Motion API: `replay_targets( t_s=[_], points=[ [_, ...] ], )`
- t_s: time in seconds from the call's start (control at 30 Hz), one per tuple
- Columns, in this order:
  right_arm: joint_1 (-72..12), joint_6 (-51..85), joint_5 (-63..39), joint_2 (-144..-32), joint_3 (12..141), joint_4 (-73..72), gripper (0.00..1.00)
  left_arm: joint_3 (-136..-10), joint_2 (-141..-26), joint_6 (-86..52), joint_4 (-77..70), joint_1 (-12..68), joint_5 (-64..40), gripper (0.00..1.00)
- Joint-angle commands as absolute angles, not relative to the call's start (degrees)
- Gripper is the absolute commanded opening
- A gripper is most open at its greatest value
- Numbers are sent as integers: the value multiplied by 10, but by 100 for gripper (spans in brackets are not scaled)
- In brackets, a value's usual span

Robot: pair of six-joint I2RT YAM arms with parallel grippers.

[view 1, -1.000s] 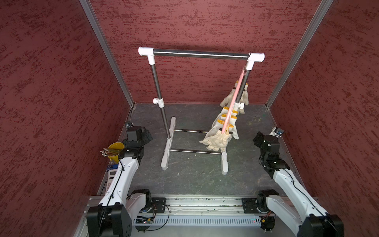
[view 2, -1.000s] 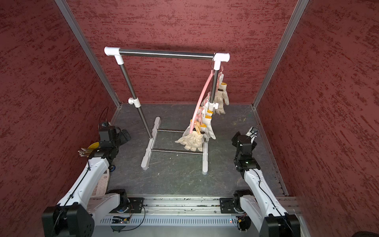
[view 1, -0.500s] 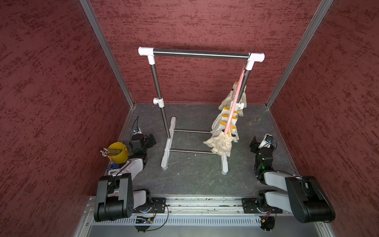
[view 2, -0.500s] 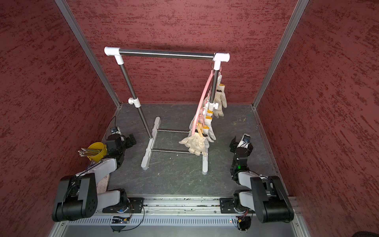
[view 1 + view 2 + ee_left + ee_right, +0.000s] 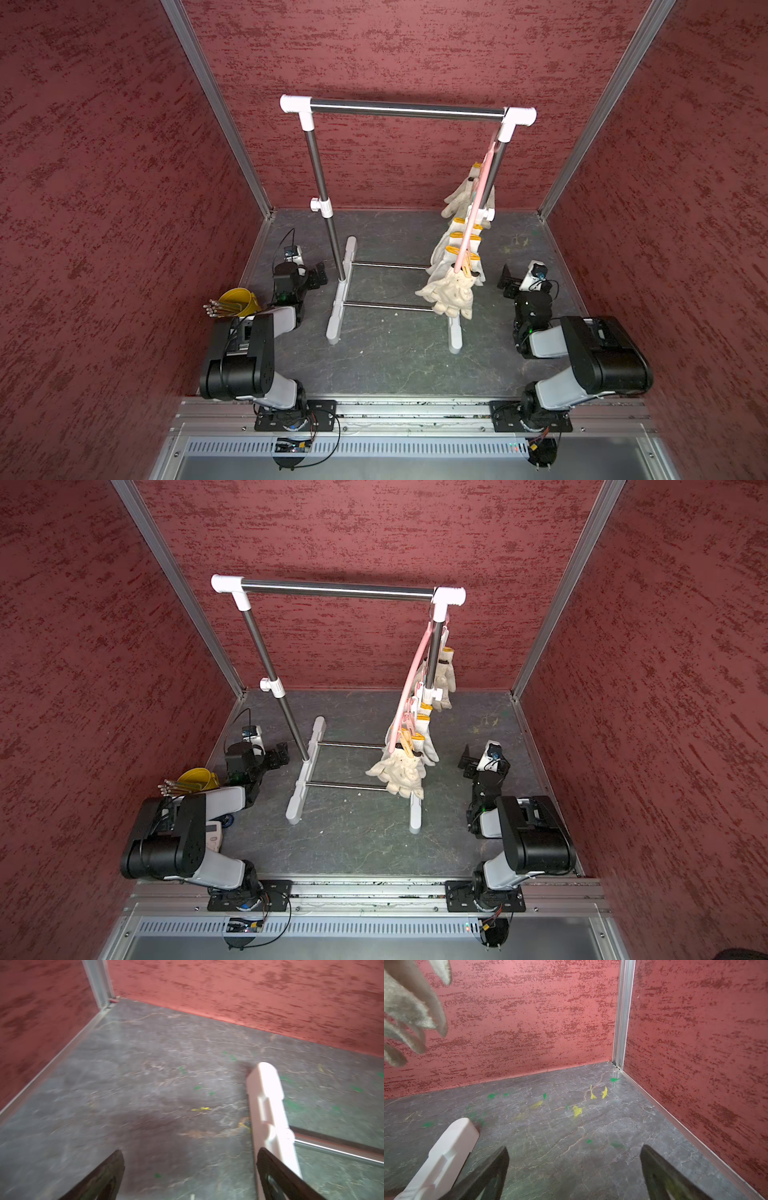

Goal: Clip the gloves onto a hanger to dry
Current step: Reset both arms

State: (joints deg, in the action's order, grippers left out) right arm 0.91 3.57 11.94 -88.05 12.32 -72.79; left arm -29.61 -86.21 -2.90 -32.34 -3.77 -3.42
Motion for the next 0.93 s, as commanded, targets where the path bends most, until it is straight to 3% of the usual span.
replay_targets(
  t_s=[0.0,0.17,0.9],
  points=[
    [12,30,101,-882,119,-765,99,-292,-862,8,-361,-24,-45,100],
    [12,30,101,-879,117,-767,99,-202,-873,17,-544,-13,-32,100],
    [11,25,97,-880,121,-761,99,-216,-877,12,-512,-12,-23,100]
  ],
)
